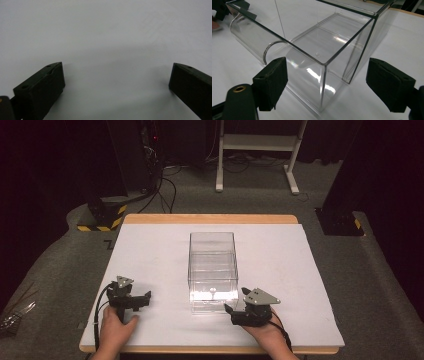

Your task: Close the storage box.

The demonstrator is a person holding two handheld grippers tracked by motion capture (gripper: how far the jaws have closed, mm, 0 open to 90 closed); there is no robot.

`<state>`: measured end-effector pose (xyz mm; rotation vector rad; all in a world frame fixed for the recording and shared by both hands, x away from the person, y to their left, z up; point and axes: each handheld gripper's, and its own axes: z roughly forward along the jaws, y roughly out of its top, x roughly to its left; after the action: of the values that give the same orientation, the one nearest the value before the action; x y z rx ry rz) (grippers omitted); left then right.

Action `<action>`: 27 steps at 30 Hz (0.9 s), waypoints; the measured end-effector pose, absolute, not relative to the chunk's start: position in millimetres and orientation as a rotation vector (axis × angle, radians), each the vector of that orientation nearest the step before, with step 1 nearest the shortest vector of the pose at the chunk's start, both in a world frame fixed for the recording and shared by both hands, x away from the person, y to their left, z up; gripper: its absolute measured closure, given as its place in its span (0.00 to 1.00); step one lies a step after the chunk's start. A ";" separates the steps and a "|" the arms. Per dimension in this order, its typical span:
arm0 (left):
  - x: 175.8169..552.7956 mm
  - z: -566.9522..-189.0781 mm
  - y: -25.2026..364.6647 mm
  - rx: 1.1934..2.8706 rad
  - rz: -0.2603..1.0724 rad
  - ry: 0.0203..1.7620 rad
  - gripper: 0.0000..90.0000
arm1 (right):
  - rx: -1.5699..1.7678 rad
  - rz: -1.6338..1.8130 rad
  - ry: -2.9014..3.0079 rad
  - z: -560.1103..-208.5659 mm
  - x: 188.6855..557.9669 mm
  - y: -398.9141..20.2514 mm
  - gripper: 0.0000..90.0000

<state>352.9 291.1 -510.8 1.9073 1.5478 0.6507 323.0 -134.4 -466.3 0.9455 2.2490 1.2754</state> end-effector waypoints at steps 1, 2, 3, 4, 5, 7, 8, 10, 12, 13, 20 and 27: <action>352.9 -510.8 291.1 1.908 0.651 1.548 0.01 | 0.947 1.279 2.248 -466.5 324.2 -134.8 0.20; 352.9 -510.7 291.1 1.907 0.650 1.548 0.01 | 0.950 1.281 2.248 -466.8 325.1 -135.0 0.20; 352.9 -510.8 291.1 1.907 0.651 1.548 0.01 | 0.953 1.281 2.250 -467.0 326.6 -135.3 0.20; 352.9 -510.8 291.1 1.908 0.651 1.548 0.01 | 0.952 1.282 2.249 -467.0 327.4 -135.2 0.20; 352.9 -510.8 291.1 1.907 0.651 1.548 0.01 | 0.951 1.280 2.248 -467.0 328.0 -135.1 0.20; 352.9 -510.8 291.0 1.907 0.651 1.548 0.01 | 0.954 1.274 2.246 -467.0 329.7 -135.4 0.20; 352.9 -510.8 291.1 1.907 0.651 1.548 0.01 | 0.962 1.278 2.246 -467.0 330.4 -135.5 0.20; 352.9 -510.7 291.0 1.908 0.651 1.548 0.01 | 0.963 1.276 2.245 -467.0 333.3 -135.6 0.20; 352.9 -510.7 291.0 1.907 0.651 1.548 0.01 | 0.965 1.271 2.241 -466.8 335.0 -134.8 0.20; 352.9 -510.7 291.1 1.908 0.651 1.548 0.01 | 0.964 1.269 2.238 -466.8 335.7 -134.5 0.20; 353.0 -510.7 291.1 1.908 0.649 1.548 0.01 | 0.997 1.269 2.223 -467.3 343.3 -132.8 0.20; 353.0 -510.6 291.1 1.909 0.649 1.549 0.01 | 1.015 1.262 2.207 -467.2 349.2 -130.7 0.20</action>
<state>353.0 291.1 -510.6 1.9090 1.5487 0.6487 349.2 -130.7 -467.2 1.0150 2.2068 1.2619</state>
